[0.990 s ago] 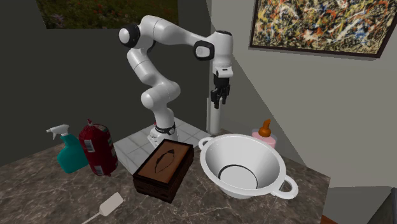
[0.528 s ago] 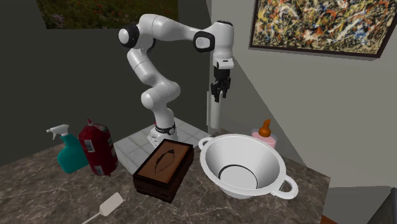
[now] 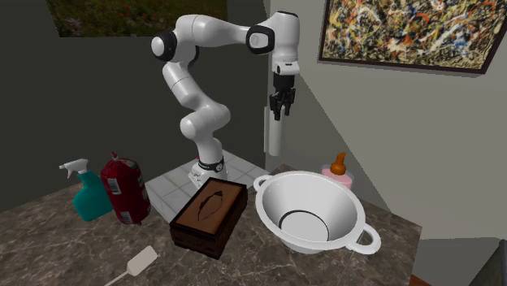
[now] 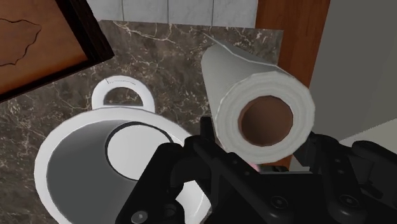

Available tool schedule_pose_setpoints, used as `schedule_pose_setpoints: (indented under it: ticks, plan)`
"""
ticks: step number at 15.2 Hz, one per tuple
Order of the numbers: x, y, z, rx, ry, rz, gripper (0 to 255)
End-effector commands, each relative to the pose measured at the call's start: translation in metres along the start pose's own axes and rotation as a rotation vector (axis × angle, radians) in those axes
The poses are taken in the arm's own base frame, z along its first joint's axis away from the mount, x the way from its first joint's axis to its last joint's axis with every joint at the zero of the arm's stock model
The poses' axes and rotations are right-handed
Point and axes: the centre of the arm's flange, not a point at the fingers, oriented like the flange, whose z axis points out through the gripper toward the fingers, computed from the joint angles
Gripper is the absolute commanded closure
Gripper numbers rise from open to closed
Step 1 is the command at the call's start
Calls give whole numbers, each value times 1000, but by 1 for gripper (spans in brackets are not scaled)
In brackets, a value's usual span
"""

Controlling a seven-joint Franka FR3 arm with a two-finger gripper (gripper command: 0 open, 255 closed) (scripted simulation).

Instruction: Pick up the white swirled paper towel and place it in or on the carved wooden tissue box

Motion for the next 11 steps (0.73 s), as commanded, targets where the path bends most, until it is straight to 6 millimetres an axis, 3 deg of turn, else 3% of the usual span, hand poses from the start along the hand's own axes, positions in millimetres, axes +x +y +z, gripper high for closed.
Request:
schedule_pose_setpoints:
  ticks: [1,4,11]
  plan:
    - [1,-1,-11,0,0,0,255]
    - [1,-1,-24,0,0,0,255]
    - [-7,88,-47,0,0,0,255]
